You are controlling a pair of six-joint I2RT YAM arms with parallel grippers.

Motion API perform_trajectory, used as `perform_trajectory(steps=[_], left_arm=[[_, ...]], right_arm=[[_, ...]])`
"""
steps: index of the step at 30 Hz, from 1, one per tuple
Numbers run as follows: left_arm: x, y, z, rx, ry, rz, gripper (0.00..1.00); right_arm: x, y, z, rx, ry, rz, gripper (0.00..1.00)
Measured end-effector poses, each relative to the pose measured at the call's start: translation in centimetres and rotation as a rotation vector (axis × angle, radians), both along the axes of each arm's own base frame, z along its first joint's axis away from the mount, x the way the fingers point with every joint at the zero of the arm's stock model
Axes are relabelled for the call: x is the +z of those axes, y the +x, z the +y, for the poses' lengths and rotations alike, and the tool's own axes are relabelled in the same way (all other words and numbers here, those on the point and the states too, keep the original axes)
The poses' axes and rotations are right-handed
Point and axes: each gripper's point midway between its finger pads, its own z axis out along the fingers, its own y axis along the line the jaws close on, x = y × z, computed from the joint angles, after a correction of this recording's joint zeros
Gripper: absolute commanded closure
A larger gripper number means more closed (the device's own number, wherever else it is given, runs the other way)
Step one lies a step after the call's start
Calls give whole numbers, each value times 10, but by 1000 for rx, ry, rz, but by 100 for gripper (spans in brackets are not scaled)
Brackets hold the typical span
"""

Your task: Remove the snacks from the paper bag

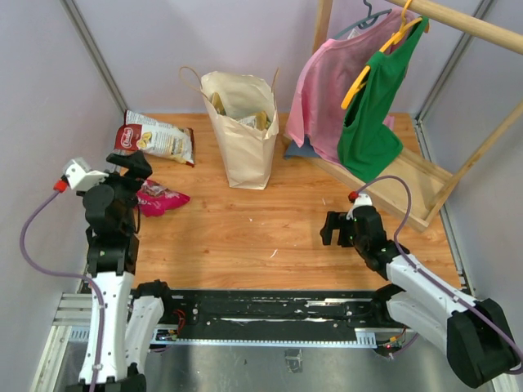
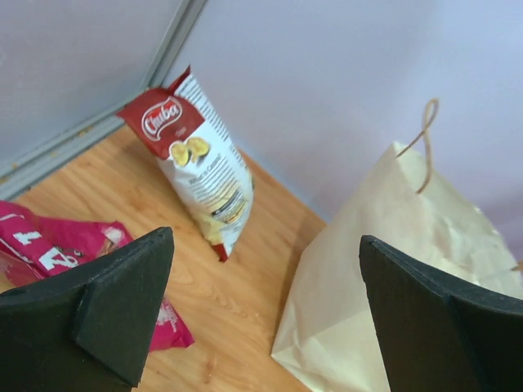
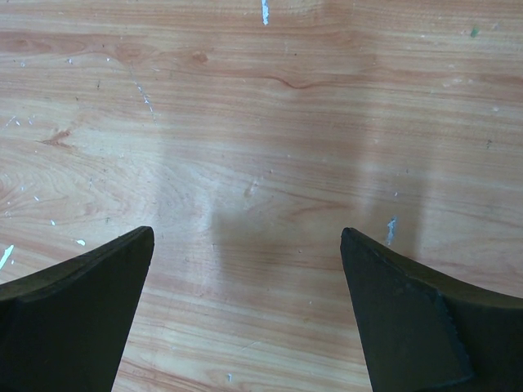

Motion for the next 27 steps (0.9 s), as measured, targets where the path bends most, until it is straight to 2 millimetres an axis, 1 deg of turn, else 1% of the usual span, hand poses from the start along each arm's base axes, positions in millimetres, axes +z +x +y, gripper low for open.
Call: perform_trajectory(steps=[2,4,5,7,8,10,11,12,13,14,15,16,18,20,22,27], left_arm=[[14,-11,-1,1,14,-37,0],[21,-18,-1,2,30,-61,2],[19,-17,-1,0,35,-58,5],[3,-4,-3,-21,40,-8,18],[-14,8,-5,-42,39,45,25],[-56,35,-12,-100,28,170,37],[-75,44,-16,-127,20,219,41],[-100,52,-21,-164,6,281,42],[-130,57,-26,-195,-9,353,44],[-153,56,-30,-217,-23,409,48],[-172,54,-33,-234,-35,456,52],[-186,52,-35,-247,-46,493,56],[-189,54,-36,-250,-51,498,59],[-187,57,-33,-234,-49,483,56],[-187,56,-29,-208,-47,466,53],[-212,27,-20,-128,-62,480,50]], right_arm=[[-1,0,1,4,1,5,1],[-1,-1,4,17,10,7,1],[0,-1,7,30,19,6,1],[4,-2,15,67,43,-10,1],[7,-2,20,86,56,-22,1],[11,-6,28,125,77,-45,1],[13,-6,29,133,83,-56,1],[15,-7,30,141,87,-66,1],[17,-7,31,145,89,-74,1],[18,-7,31,146,90,-80,1],[19,-7,31,147,90,-85,1],[20,-7,31,148,90,-88,1],[20,-7,31,149,90,-92,1],[20,-7,31,151,86,-91,1],[19,-7,31,153,85,-89,2],[17,-7,32,156,83,-82,1]])
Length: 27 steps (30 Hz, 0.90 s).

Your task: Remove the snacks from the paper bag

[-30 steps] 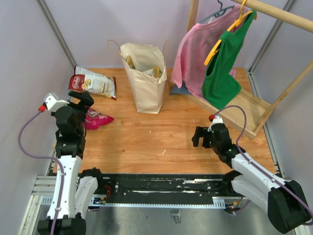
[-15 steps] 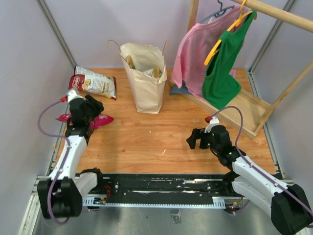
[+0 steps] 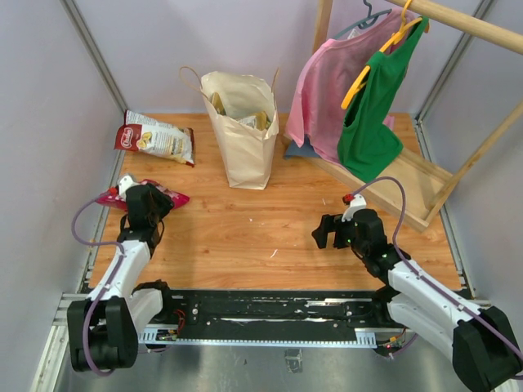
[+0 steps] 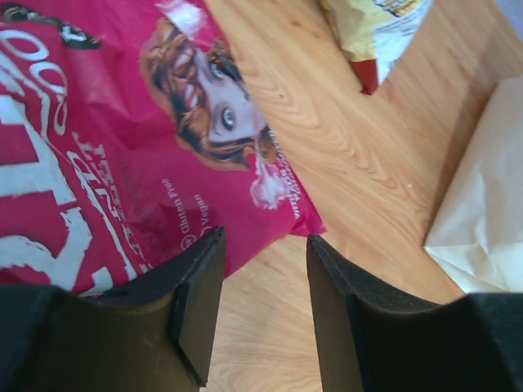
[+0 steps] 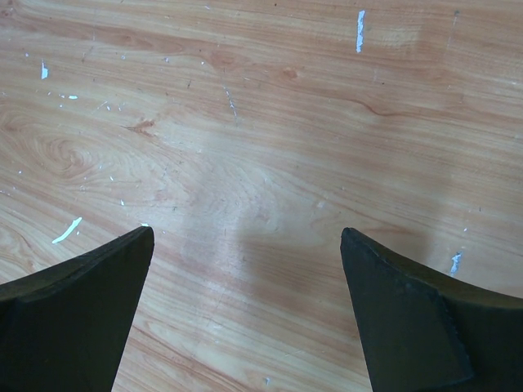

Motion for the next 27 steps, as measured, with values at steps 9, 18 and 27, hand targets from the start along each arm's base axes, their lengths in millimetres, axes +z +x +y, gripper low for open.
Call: perform_trajectory(steps=[9,18,27], left_arm=[[-20,-11,35,167,-53,28,55],[-46,-27,56,267,-190,15,56],[-54,-15,47,220,-240,-2,56]], right_arm=[[0,-1,2,15,7,3,1],[3,-1,3,15,11,-6,1],[1,-1,3,15,8,0,2]])
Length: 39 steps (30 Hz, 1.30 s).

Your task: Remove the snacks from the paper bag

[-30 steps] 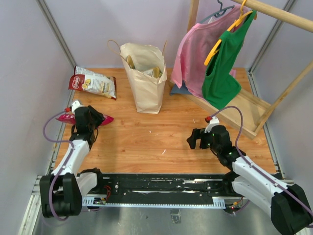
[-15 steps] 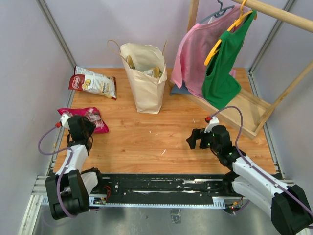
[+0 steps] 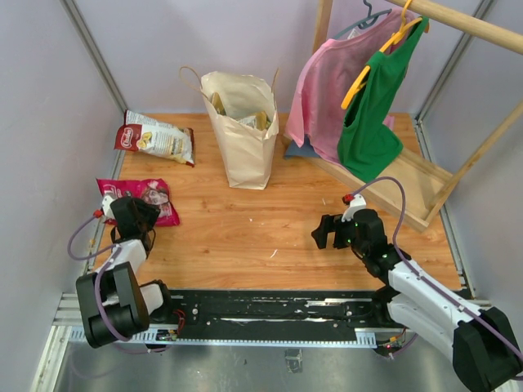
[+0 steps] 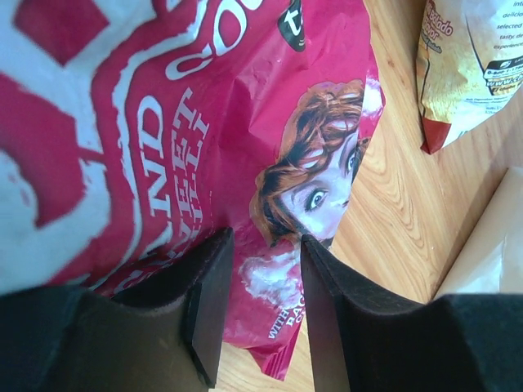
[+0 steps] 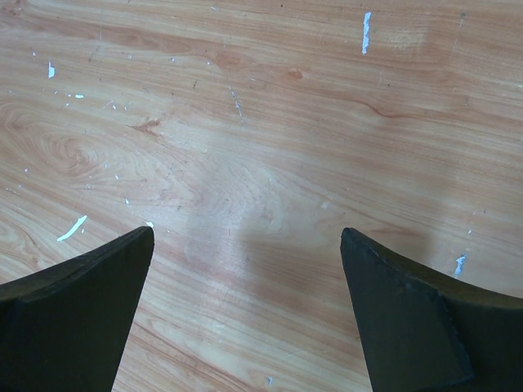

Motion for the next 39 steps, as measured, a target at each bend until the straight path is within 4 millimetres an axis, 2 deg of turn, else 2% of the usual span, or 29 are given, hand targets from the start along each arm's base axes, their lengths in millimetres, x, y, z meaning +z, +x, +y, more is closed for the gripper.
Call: perform_trajectory(steps=[8,19,37,39], left_arm=[[-13,14,-3,-14,-55,-17,59],[-11,37,-13,-61,-137,-80,60],[-10,65,-18,-97,-203,-113,60],[-10,68,-18,-101,-207,-117,57]], right_arm=[[-4,0,0,0,-6,12,1],[-8,1,0,-1,-13,23,2],[-30,2,1,0,-44,87,1],[-33,2,1,1,-48,96,1]])
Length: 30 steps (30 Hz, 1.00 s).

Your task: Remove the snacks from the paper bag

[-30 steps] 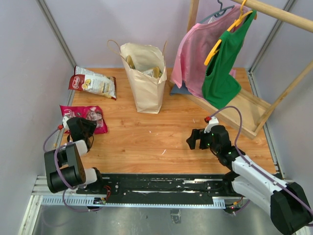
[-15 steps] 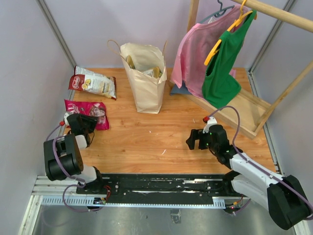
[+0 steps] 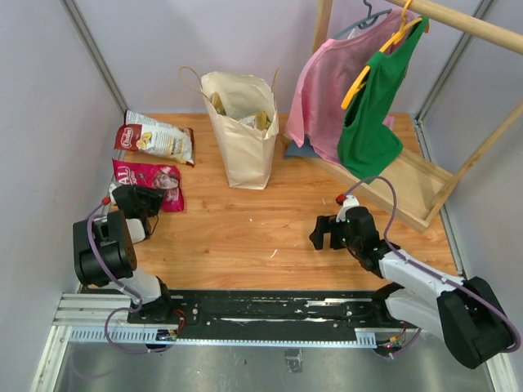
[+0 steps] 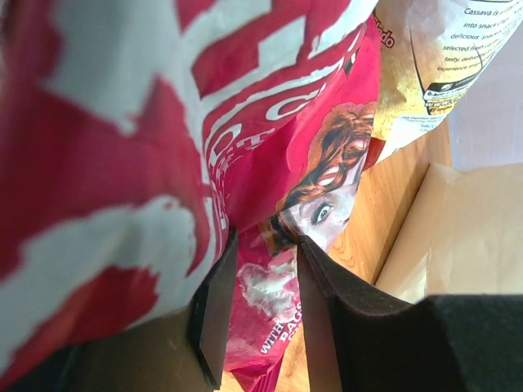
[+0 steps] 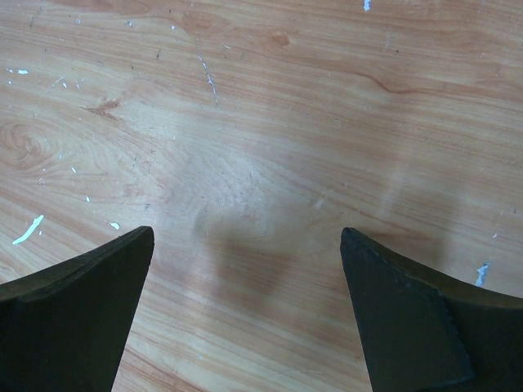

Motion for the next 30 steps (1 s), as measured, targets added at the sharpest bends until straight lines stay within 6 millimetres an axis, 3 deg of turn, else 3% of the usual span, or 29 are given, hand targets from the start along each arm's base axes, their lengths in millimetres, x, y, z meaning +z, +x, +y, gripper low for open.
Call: perform_trajectory(steps=[5,12,17,21,27,30], left_arm=[[4,8,-2,-7,-11,-16,38],[18,27,-10,-63,-21,-47,20],[31,23,-23,-98,22,-36,1],[79,18,-39,-112,141,-99,0],[174,12,-67,-117,314,-263,0],[201,9,-80,-128,379,-298,0]], right_arm=[[0,3,2,3,5,-6,2],[0,5,4,7,10,-9,1],[1,6,6,11,14,-11,1],[1,6,9,23,22,-11,1],[1,6,11,32,24,-11,1],[1,5,13,41,24,-10,1]])
